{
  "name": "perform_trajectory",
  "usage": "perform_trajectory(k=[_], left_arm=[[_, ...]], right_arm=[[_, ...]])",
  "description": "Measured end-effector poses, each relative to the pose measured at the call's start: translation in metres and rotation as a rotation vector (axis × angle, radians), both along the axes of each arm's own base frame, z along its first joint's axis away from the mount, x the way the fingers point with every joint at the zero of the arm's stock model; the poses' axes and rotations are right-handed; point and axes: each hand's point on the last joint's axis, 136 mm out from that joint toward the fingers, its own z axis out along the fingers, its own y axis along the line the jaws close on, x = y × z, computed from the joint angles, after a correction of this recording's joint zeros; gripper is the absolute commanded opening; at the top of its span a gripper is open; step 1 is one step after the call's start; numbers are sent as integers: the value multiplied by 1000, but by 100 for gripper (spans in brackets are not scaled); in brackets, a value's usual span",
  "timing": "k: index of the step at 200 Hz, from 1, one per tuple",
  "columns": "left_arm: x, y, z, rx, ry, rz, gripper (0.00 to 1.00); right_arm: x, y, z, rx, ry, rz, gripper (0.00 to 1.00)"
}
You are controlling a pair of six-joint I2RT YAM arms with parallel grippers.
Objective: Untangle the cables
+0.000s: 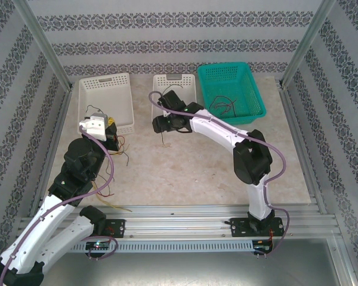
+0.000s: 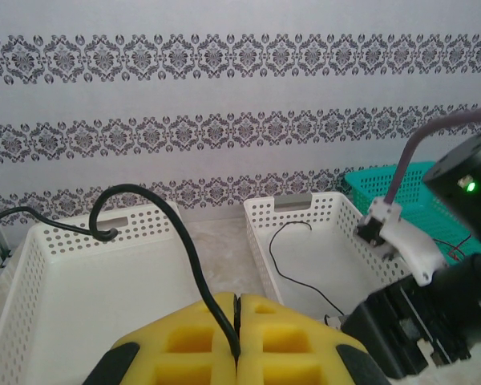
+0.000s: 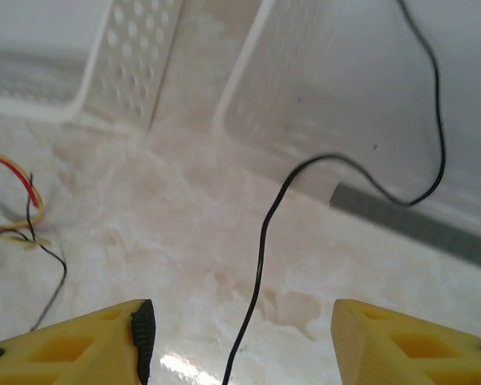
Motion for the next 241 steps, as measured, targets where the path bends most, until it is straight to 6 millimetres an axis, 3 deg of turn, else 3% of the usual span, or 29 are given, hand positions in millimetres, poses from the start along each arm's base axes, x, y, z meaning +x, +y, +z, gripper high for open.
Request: perform_trajectory(k=[56, 101, 126, 173, 211, 241], left_arm=[[0, 0, -1, 1, 2, 0, 0], [0, 0, -1, 1, 3, 0, 0], [0, 0, -1, 1, 2, 0, 0], [0, 0, -1, 2, 3, 0, 0], [0, 0, -1, 2, 3, 0, 0], [0, 0, -1, 2, 3, 1, 0]], right_arm=[[-5, 0, -38, -45, 69, -11, 58], [-11, 4, -74, -75, 137, -9, 48], [-16, 6, -85, -82, 161, -10, 34], [-16, 6, -84, -79, 165, -14, 0], [-16, 3, -78, -95, 165, -16, 0], [-7, 6, -46, -63, 126, -17, 0]])
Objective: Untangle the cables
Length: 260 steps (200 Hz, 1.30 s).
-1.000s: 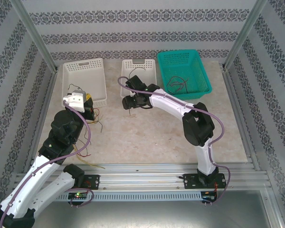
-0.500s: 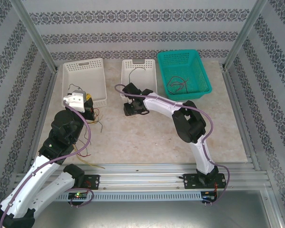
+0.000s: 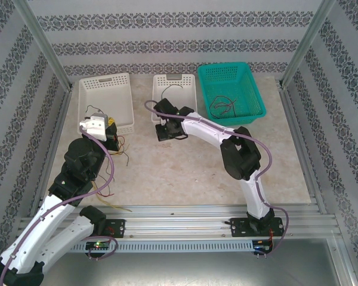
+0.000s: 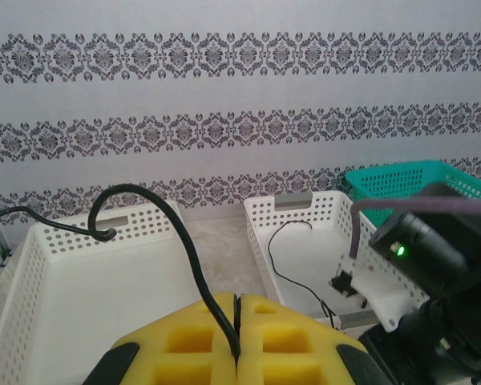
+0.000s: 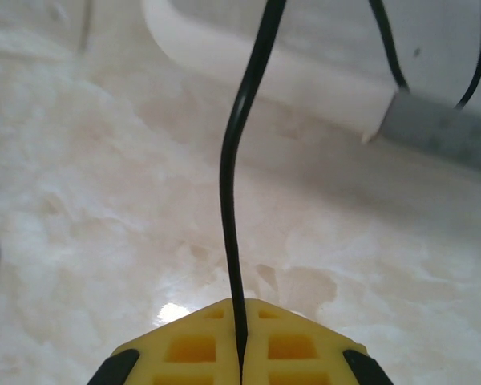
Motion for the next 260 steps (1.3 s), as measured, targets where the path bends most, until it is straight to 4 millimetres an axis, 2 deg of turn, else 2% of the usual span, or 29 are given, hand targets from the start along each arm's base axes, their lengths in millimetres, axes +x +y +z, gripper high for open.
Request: perform_trajectory(k=[27, 45, 66, 84, 98, 116, 141, 162, 185, 200, 260], left_arm=[[0, 0, 0, 0, 0, 0, 0], [0, 0, 0, 0, 0, 0, 0], [0, 0, 0, 0, 0, 0, 0], [0, 0, 0, 0, 1, 0, 0], [1, 0, -1, 2, 3, 0, 0], [1, -1, -1, 2, 4, 0, 0], [1, -1, -2, 3, 5, 0, 0], [1, -1, -2, 3, 6, 0, 0], [2, -1, -2, 4, 8, 0, 0], [2, -1, -2, 4, 9, -1, 0], [2, -1, -2, 4, 9, 0, 0]], right_arm=[[20, 3, 40, 63, -59, -19, 0], [39, -3, 67, 104, -87, -44, 0], [75, -11, 96, 161, -130, -85, 0], [109, -17, 104, 191, -152, -119, 0], [133, -22, 98, 193, -161, -142, 0], [151, -31, 72, 175, -135, -169, 0], [147, -38, 23, 130, -23, -181, 0], [140, -42, -2, 107, 42, -181, 0], [136, -42, -8, 103, 65, -177, 0], [135, -43, -9, 99, 69, -174, 12], [130, -46, -9, 70, 66, -139, 42]])
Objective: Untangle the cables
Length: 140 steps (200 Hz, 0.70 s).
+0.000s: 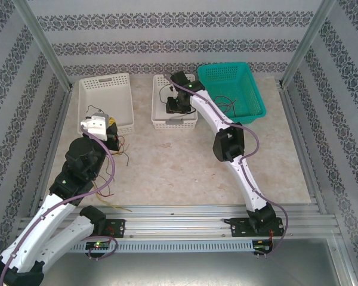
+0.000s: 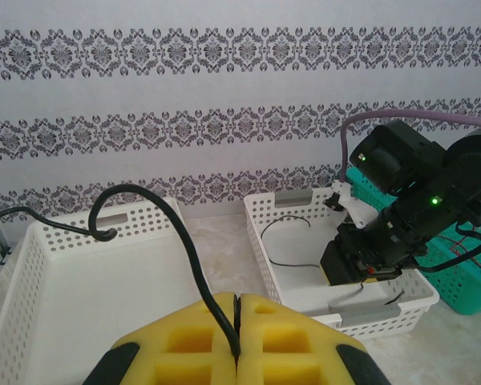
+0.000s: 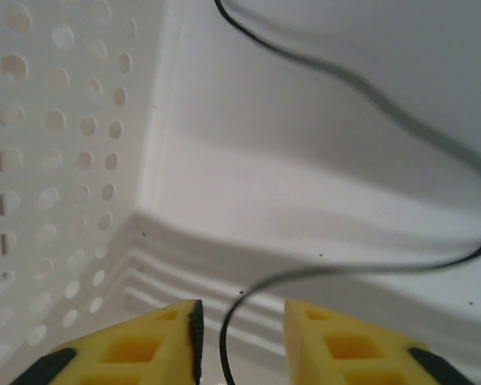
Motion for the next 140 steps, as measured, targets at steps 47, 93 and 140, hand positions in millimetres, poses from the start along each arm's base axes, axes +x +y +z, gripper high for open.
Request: perform_trajectory(k=[47, 93, 140], left_arm=[[0, 0, 0, 0, 0, 0, 0], [0, 0, 0, 0, 0, -1, 0], [-1, -6, 0, -6, 2, -35, 0]], right_arm=[[-5, -6, 36, -43, -70, 13, 53], [-24, -5, 99, -83, -205, 57, 56], [-81, 10, 155, 5, -289, 169, 58]])
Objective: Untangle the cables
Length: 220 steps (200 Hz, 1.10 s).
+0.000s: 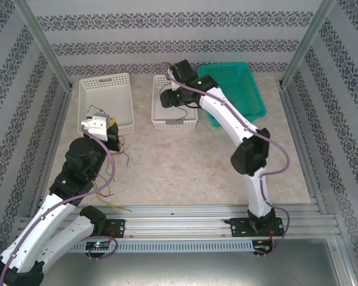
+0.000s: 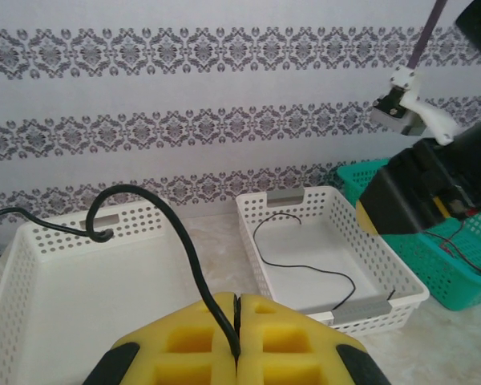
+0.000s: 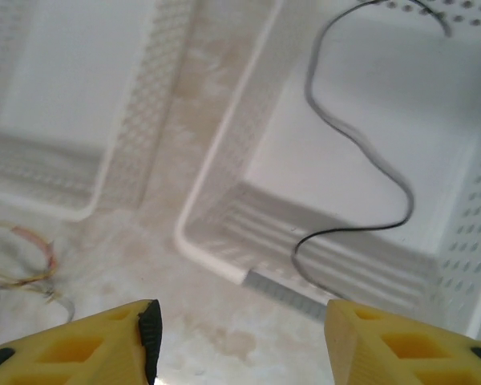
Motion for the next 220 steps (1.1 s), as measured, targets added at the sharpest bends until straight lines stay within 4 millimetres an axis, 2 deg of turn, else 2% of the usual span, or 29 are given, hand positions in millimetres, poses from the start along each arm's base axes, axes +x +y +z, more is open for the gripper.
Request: perform_trajectory(k=[28, 42, 54, 82, 104, 125, 149, 165, 189, 220], left_arm=[[-1, -15, 3, -45, 10, -82, 0], [0, -29, 8, -90, 24, -146, 0], [3, -43, 14, -139, 39, -208, 0], [10, -83, 27, -265, 69, -358, 0], [8, -125, 35, -313, 99, -482, 0], [-2, -170, 52, -330, 96, -603, 0], [-13, -212, 76, -364, 61, -709, 0], [-12, -226, 85, -395, 48, -735, 0], [-1, -241, 91, -428, 38, -735, 0], [10, -256, 87, -450, 44, -731, 0]], right_arm=[[-70, 10, 8, 96, 1, 125, 60], [-103, 8, 9, 168, 2, 173, 61], [-123, 2, 6, 220, 2, 191, 61], [-160, -9, -15, 301, -5, 221, 61], [-186, -16, -49, 351, 17, 217, 61], [-202, -23, -80, 395, 44, 193, 61], [-213, -20, -89, 460, 29, 190, 61], [-219, -11, -82, 516, -6, 213, 61], [-225, 2, -70, 585, -65, 249, 61], [-221, 12, -77, 629, -84, 239, 61]])
